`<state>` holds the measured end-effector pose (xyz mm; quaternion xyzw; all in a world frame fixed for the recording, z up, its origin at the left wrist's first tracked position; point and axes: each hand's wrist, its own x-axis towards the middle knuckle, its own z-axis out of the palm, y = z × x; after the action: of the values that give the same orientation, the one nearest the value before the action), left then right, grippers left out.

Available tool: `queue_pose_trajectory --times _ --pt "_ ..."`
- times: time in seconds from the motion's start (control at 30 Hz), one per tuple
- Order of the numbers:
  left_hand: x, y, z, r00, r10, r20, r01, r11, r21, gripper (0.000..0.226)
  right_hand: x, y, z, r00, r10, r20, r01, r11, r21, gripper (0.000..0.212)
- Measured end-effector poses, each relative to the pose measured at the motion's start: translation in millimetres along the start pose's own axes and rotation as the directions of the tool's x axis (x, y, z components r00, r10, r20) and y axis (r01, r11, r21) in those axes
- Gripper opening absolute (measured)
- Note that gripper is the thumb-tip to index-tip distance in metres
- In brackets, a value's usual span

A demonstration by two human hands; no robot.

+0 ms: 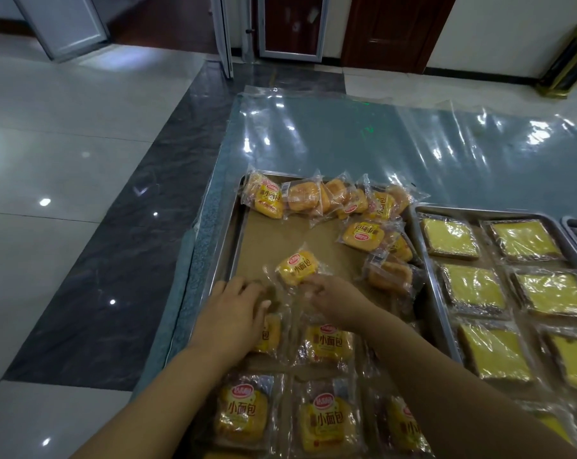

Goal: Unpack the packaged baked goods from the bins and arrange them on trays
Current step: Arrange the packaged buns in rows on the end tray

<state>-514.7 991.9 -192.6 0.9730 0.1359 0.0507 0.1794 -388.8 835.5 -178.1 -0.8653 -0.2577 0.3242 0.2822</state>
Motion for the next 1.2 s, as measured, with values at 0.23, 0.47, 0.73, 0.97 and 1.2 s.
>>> queue_pose_trajectory --times 0.23,0.47,0.73,0.97,1.2 --pt "39.6 18.1 5.1 0.989 0.142 0.028 -0.140 0.988 -0.062 0.041 -7.0 19.7 -12.5 0.941 0.079 -0.329 -0.072 0.997 0.035 0.022" --pt "70.9 36.6 28.6 0.958 0.144 0.249 -0.147 0.989 -0.005 0.037 -23.9 60.2 -47.2 0.861 -0.073 -0.504 -0.264 0.783 -0.563 0.035" --pt "72.0 20.1 26.1 0.974 0.095 0.205 -0.113 0.991 0.078 0.028 -31.7 85.7 -53.5 0.881 0.086 -0.466 -0.376 0.725 -0.577 0.051" --pt "56.1 -11.0 13.9 0.982 0.057 0.182 -0.072 0.994 0.076 0.030 -25.6 50.3 -48.0 0.878 0.329 -0.349 -0.258 0.937 0.234 0.016" --pt "45.3 -19.5 9.9 0.979 0.059 0.196 -0.078 0.993 0.091 0.031 -9.9 28.9 -53.3 0.830 0.526 0.187 -0.446 0.424 0.788 0.044"
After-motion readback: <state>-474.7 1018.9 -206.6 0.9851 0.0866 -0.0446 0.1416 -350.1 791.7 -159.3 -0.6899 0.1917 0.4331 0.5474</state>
